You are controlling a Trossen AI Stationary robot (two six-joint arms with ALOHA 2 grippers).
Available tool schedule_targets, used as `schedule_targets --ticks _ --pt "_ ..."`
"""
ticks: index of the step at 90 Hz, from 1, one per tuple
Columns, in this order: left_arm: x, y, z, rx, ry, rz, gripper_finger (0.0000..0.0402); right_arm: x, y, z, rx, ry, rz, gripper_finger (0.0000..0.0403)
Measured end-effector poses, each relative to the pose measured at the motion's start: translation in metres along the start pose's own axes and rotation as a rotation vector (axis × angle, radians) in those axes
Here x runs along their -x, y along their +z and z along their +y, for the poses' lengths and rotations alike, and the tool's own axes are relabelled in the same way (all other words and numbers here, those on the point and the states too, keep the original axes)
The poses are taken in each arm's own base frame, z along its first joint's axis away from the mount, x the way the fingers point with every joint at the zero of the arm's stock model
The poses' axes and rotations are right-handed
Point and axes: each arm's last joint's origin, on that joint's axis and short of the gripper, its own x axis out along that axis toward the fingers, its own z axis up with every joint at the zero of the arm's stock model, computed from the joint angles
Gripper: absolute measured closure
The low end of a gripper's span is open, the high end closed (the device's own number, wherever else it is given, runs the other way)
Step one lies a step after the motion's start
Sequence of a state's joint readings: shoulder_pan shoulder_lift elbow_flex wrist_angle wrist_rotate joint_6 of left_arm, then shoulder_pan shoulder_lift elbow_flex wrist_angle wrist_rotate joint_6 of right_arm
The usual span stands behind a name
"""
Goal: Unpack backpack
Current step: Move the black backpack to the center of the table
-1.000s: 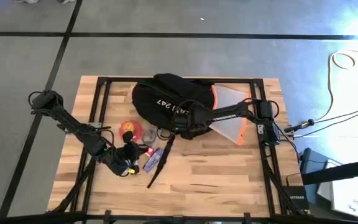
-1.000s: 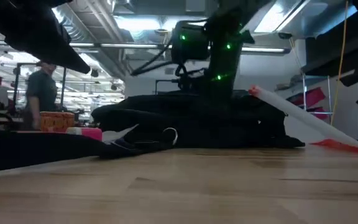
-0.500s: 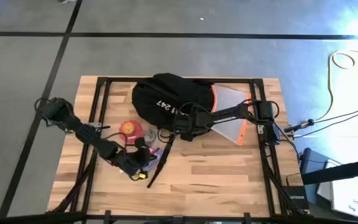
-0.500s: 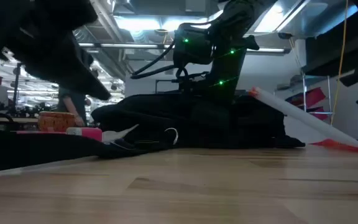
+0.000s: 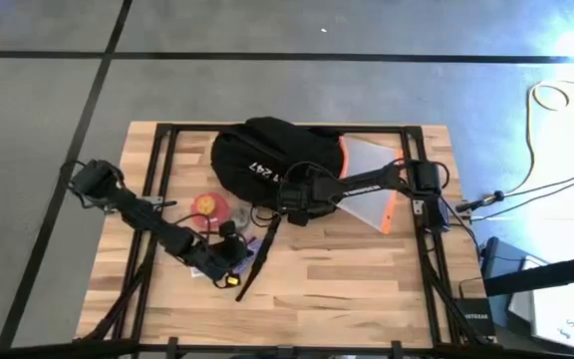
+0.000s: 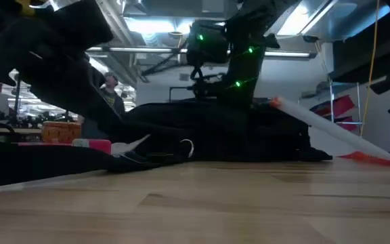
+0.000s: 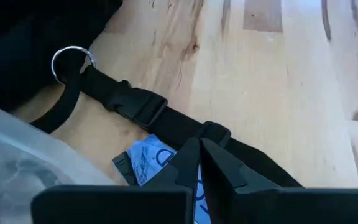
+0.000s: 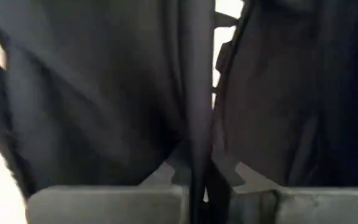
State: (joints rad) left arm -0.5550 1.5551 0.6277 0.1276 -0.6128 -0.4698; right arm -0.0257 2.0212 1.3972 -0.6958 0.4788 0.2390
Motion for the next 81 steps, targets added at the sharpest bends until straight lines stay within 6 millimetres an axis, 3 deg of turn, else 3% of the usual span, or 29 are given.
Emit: schedule_targets --ticks 19,52,81 --pt "0.003 0.003 -0.006 0.002 -0.036 -0.044 0.0402 0.046 0.028 -0.018 -0.065 0.037 -0.144 0.0402" --pt "0.006 0.009 -0.013 -0.015 -0.084 -0.115 0.0402 0.123 0.051 -0.056 -0.121 -0.013 -0.324 0.0403" --pt "0.006 0.009 -0.013 -0.036 -0.079 -0.115 0.0402 0.197 0.074 -0.103 -0.207 -0.015 -0.439 0.0403"
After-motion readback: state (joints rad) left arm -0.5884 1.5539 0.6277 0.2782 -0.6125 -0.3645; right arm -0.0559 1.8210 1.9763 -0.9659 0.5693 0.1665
